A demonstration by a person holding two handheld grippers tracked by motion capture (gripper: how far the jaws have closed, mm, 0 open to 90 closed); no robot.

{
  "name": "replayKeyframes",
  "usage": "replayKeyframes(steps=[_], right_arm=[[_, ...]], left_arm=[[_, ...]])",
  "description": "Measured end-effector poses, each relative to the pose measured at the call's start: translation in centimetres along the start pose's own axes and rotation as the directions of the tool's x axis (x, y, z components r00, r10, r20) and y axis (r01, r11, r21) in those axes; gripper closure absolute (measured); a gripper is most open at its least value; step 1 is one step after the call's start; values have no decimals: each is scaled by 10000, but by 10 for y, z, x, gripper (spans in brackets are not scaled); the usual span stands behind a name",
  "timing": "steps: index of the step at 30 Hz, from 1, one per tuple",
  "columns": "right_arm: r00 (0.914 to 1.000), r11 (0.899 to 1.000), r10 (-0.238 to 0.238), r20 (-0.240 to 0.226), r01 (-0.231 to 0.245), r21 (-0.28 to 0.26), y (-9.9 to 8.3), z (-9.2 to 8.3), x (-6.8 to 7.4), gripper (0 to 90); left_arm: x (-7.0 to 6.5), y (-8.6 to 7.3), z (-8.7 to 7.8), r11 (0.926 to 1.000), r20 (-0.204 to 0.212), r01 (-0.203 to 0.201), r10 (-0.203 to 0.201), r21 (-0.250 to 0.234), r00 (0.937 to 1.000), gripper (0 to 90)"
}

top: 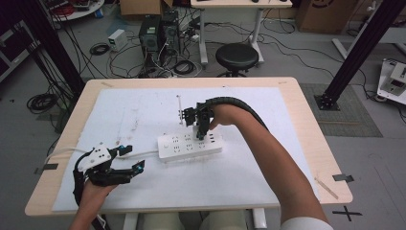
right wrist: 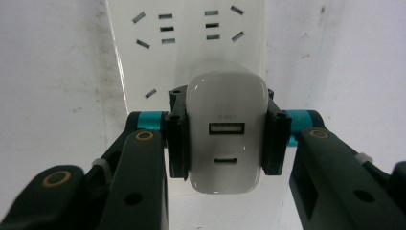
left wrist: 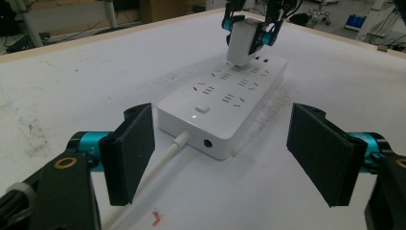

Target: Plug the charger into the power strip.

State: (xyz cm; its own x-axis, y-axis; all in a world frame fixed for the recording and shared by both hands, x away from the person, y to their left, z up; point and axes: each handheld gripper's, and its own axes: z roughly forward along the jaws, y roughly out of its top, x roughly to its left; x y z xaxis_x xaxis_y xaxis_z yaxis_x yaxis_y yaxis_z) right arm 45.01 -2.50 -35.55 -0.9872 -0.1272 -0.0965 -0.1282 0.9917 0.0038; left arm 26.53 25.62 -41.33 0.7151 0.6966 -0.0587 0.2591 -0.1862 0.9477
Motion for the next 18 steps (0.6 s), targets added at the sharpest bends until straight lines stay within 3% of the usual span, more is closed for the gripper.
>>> replayKeyframes(steps=[1, 2, 6, 13, 18], right_arm=[[9998, 9996, -196, 101, 194, 196, 2, 5, 1, 638], [10000, 9998, -88, 45, 87, 199, 3, 5, 1, 638], [9998, 9999, -114, -149, 112, -91, -2, 6, -3, 640], [9994, 9998, -176, -293, 173, -114, -2, 7, -6, 640], [9993, 9992, -191, -325, 202, 348, 6, 10, -5, 640]], left_arm=[[0, 0, 0, 10000, -3, 31, -31, 10, 10000, 248], [0, 0, 1, 10000, -8, 46, -46, -25, 10000, 248], [0, -1, 2, 10000, -9, 69, -69, 10, 10000, 248], [1, 2, 7, 10000, 62, 9, -9, 22, 10000, 248], [1, 2, 7, 10000, 81, 53, -53, -18, 10000, 248]])
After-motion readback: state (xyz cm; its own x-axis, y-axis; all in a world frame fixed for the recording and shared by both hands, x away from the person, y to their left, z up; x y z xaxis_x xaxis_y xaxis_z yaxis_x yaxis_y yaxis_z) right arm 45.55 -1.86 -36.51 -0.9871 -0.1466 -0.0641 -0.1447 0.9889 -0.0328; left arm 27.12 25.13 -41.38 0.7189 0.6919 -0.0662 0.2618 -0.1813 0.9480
